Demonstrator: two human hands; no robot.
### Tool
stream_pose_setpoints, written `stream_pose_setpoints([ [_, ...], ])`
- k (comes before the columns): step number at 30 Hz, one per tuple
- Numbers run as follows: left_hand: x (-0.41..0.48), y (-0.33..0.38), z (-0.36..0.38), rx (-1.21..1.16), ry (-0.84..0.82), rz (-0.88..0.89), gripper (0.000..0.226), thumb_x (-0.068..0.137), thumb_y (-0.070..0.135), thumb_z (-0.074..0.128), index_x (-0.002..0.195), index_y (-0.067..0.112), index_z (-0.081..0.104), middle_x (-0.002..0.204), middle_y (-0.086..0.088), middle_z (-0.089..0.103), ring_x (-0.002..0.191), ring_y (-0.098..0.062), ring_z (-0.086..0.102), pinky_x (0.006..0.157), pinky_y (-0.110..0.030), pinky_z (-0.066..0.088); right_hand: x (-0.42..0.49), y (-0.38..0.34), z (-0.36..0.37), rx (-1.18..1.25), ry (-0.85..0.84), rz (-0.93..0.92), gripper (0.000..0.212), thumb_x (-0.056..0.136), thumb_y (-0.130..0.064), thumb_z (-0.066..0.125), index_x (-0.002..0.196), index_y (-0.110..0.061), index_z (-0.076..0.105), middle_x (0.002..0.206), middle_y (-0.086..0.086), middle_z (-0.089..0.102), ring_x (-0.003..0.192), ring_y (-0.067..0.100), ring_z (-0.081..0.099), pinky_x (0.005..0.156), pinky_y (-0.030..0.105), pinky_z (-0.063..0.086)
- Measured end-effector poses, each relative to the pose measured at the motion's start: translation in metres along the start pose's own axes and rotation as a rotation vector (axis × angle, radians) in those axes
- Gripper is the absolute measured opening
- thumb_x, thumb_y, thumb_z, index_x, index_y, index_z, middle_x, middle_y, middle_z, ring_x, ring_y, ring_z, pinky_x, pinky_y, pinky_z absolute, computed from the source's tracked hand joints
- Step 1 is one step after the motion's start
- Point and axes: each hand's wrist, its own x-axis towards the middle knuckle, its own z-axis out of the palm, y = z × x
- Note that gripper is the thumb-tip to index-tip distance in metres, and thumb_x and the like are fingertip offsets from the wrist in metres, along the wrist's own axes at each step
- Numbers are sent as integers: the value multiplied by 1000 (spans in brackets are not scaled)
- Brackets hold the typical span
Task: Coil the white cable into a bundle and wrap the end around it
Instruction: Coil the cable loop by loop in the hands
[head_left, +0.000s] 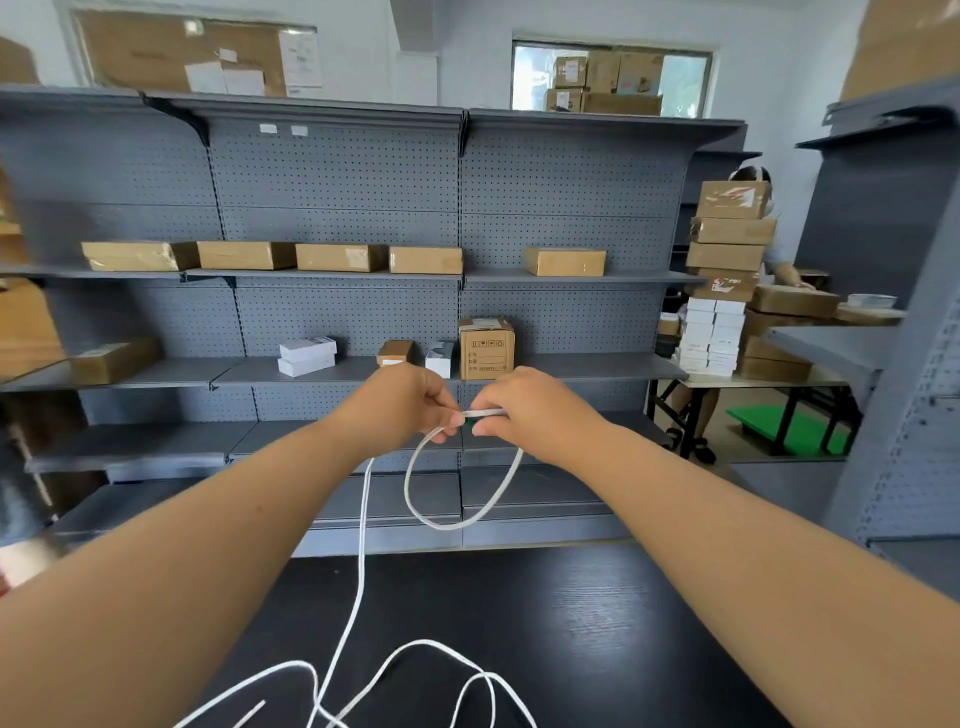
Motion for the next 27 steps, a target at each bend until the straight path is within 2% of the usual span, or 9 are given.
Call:
stream_pose_setpoints([
  [4,2,2,-1,-1,-26,13,17,83,17,69,66,19,65,67,2,69,58,-2,64,65,-14,46,1,0,4,10,-14,48,22,87,-32,59,97,-14,68,95,6,67,94,23,54,83,39,46],
  [8,3,4,-1,50,-46,23,19,83,19,69,65,22,65,64,4,68,59,-4,62,72,-21,45,0,-1,6,-3,-42,52,23,88,-32,58,93,-12,68,91,7,66,91,23,55,82,39,46],
  [11,4,4,2,68,-44,38,17,83,20,69,66,23,66,65,1,68,63,-6,59,73,-24,45,-3,-1,6,1,-48,64,26,89,-32,57,82,-9,66,79,7,62,79,23,54,73,37,45],
  [15,0,1,7,30,-31,71,15,83,18,69,68,21,66,64,3,65,55,-2,51,55,-13,39,-8,0,5,-54,-32,113,32,90,-34,55,62,-18,52,70,1,52,74,24,52,63,31,39],
  [18,-2,-3,10,70,-40,79,1,83,18,69,82,19,68,70,5,64,67,-8,54,63,-15,40,-11,3,4,-71,-8,155,25,91,-35,53,73,-19,62,75,0,56,78,25,55,64,31,41],
  [21,-4,-11,13,35,-38,64,7,85,17,66,79,21,66,73,2,66,72,-11,59,72,-22,42,-13,8,2,-29,5,213,24,91,-35,53,77,-20,65,72,1,56,74,23,52,62,29,37],
  [24,-8,-20,18,-93,-21,62,14,89,21,61,77,19,66,74,1,66,71,-13,59,68,-21,40,-16,13,-2,49,37,255,23,91,-33,55,93,-18,72,69,-1,56,72,19,51,63,28,37],
  [27,-11,-25,29,-127,13,75,12,92,26,57,81,23,62,76,6,63,74,-12,53,68,-23,37,-18,15,-4,118,78,288,24,89,-33,57,87,-14,73,67,3,60,68,21,53,60,28,40],
])
